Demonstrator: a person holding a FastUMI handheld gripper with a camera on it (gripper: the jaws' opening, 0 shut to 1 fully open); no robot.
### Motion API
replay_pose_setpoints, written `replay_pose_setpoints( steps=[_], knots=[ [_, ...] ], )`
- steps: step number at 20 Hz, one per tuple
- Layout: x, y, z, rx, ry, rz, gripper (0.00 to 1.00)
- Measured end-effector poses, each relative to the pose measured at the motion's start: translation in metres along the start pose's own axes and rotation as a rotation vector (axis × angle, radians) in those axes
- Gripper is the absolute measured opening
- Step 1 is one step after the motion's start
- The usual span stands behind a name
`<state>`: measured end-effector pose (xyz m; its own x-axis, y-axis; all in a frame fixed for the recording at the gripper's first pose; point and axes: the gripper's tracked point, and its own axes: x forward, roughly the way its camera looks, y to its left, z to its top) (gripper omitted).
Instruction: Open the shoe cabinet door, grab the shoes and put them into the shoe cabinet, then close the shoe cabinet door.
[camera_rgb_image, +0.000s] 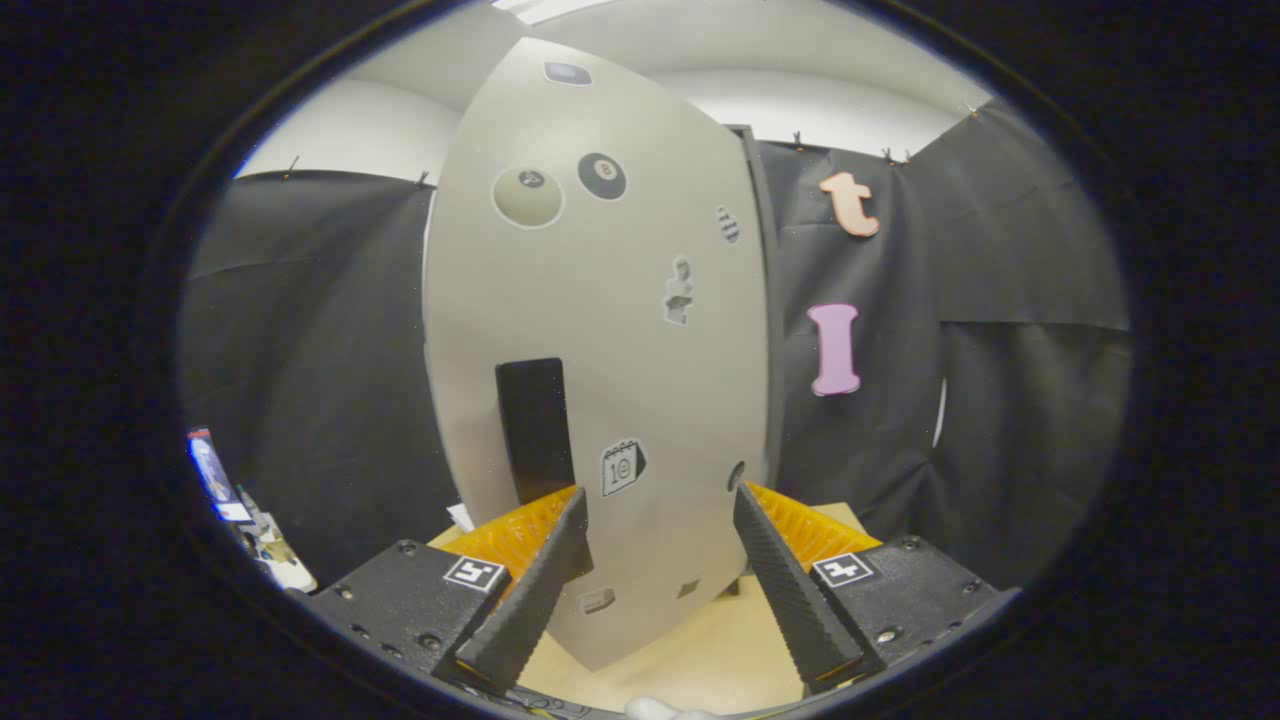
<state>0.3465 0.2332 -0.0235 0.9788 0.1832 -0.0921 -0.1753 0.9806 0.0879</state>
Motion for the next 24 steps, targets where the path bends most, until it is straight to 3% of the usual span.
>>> replay_pose_setpoints(
  steps=[2, 9, 16, 24],
  knots=[
    [0.009, 0.022, -0.006, 0.010, 0.023, 0.045, 0.97],
    [0.015, 0.047, -0.009, -0.011, 0.030, 0.070, 0.97],
    [0.004, 0.044, -0.005, -0.001, 0.031, 0.018, 0.97],
    [-0.044, 0.041, 0.012, -0.034, -0.008, -0.090, 0.97]
  ],
)
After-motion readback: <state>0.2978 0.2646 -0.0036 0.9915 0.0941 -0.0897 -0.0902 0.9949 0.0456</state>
